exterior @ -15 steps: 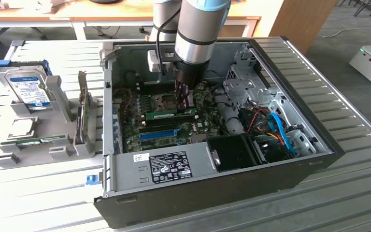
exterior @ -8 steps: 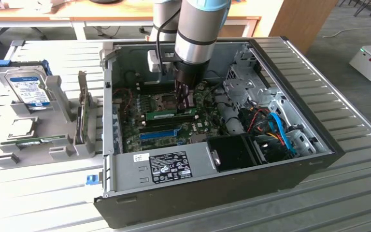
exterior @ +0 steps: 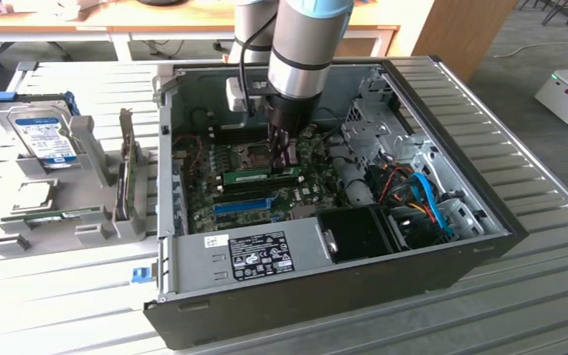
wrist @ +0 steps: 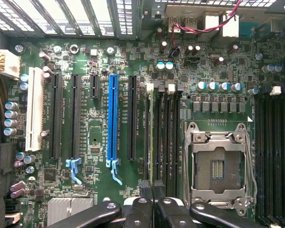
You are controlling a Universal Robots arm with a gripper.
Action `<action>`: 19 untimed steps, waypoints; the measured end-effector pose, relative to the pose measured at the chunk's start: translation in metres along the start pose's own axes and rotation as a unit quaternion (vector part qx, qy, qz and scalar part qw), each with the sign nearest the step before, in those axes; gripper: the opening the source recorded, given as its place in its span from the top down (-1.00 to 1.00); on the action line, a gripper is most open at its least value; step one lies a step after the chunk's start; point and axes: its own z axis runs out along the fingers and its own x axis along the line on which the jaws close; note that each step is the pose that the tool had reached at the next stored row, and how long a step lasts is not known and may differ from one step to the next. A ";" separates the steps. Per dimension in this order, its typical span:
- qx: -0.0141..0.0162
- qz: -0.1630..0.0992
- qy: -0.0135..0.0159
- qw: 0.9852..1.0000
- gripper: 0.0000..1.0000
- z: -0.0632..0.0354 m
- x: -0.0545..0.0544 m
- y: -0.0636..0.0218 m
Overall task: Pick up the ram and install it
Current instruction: 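Insert the ram into the slot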
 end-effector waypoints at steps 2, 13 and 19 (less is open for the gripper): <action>0.000 0.000 0.000 1.000 0.76 0.0000 0.000 0.0000; 0.000 0.000 0.000 1.000 0.76 0.0031 0.000 -0.0002; 0.000 0.000 0.000 1.000 0.76 0.0032 0.001 -0.0002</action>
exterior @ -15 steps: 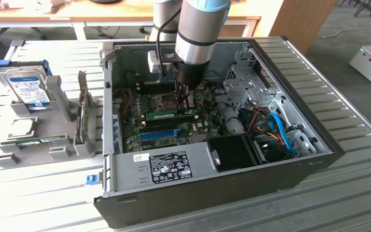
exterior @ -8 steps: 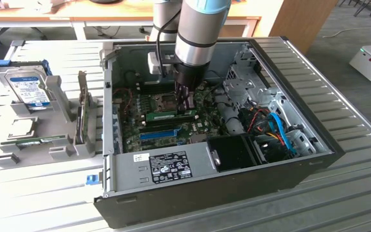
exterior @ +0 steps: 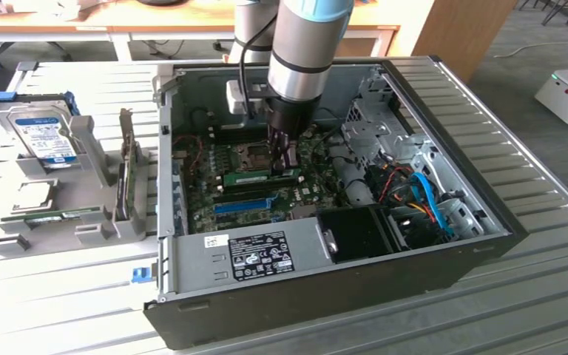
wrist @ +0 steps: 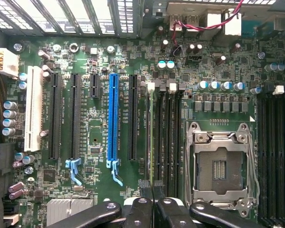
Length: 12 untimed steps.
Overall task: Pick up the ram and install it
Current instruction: 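Insert the ram into the slot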
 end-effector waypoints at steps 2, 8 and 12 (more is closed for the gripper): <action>0.000 0.000 0.000 1.000 0.76 0.0001 0.000 0.0000; 0.000 0.000 0.000 1.000 0.76 0.0007 0.000 0.0000; 0.000 0.000 0.000 1.000 0.76 0.0016 0.000 -0.0001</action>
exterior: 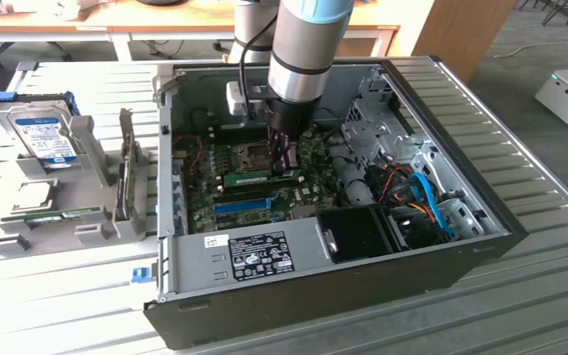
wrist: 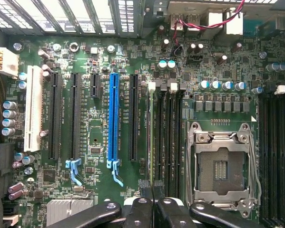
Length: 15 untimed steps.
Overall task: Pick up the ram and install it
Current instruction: 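Insert the ram into the slot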
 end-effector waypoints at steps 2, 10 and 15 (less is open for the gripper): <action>0.000 0.000 0.000 1.000 0.76 0.0001 0.000 0.0000; 0.000 0.000 -0.002 1.000 0.76 0.0007 0.000 0.0000; 0.000 0.001 -0.002 1.000 0.76 0.0007 0.000 0.0000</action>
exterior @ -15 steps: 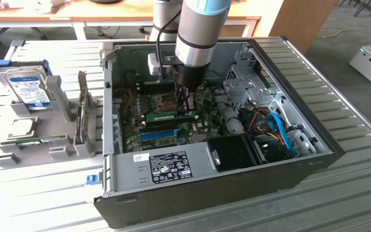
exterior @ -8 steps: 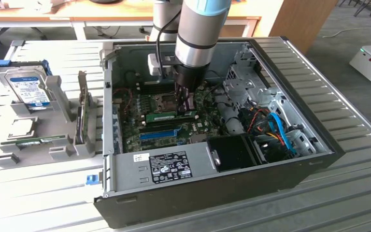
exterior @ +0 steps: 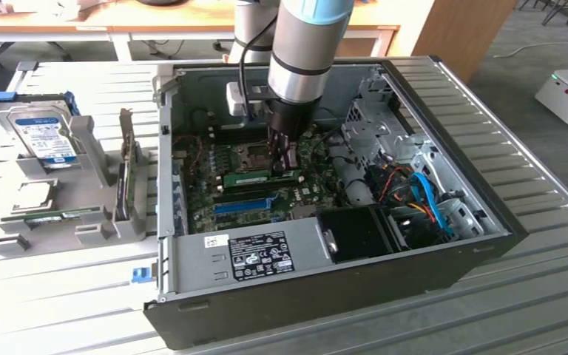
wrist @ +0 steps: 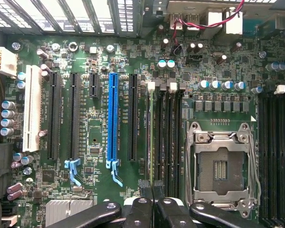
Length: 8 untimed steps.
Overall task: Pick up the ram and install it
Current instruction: 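Insert the ram into the slot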
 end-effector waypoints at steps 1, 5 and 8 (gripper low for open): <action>0.000 0.000 0.000 1.000 0.76 0.0000 0.000 0.0000; 0.000 0.002 0.000 1.000 0.76 0.0000 0.000 0.0000; 0.000 0.002 0.000 1.000 0.76 0.0001 0.000 0.0000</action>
